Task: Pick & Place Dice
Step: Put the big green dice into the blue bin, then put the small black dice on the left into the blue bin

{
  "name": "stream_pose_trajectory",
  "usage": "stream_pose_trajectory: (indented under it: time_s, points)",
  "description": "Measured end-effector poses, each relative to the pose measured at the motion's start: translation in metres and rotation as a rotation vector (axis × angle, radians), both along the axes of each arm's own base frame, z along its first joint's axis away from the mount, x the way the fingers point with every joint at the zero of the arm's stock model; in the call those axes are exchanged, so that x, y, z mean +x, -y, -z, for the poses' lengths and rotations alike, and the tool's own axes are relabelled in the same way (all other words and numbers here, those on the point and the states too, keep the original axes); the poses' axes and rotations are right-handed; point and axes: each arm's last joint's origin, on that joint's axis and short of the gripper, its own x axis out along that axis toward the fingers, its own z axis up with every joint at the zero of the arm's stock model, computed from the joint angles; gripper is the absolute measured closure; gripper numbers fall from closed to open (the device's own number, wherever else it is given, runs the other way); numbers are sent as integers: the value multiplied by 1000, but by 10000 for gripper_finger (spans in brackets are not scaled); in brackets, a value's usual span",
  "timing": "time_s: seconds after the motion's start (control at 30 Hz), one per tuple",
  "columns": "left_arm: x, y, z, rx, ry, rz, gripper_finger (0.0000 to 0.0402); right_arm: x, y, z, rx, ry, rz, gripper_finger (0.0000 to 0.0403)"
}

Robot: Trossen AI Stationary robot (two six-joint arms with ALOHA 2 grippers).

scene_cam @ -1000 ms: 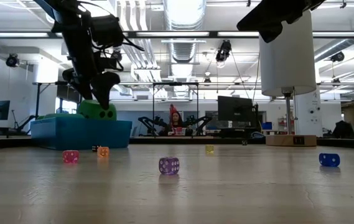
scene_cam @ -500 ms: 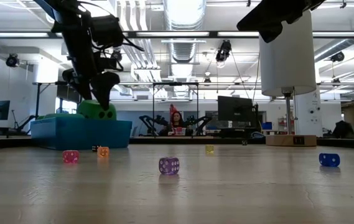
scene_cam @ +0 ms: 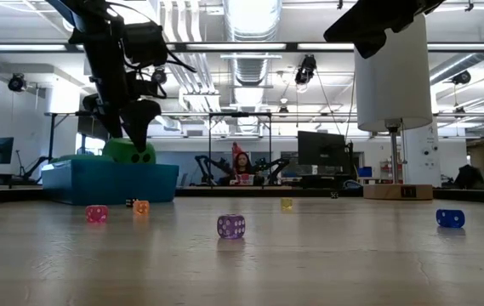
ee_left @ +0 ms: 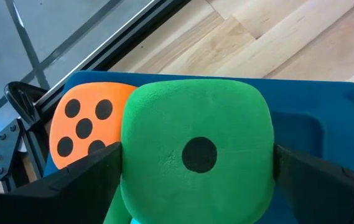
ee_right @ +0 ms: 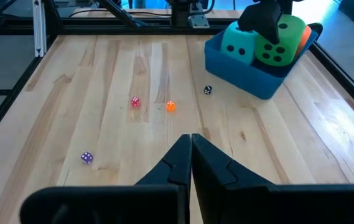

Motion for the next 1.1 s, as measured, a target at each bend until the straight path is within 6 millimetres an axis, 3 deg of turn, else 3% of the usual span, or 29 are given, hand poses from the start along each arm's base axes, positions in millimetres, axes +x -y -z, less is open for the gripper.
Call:
stream_pose_trajectory:
  time_s: [0.6,0.8,0.93,1.1]
  points:
    - [-1,-2,-2,57,-22,-22,5,0,0,0,0,0,0,394]
    - [0,2,-3,-8,25,11,11,0,0,0,0,0,0,394]
    - [4,17,-8,-17,75,60,10,0,0,0,0,0,0,394]
    - [12,50,-17,-9,127,205,5,0,0,0,0,0,0,394]
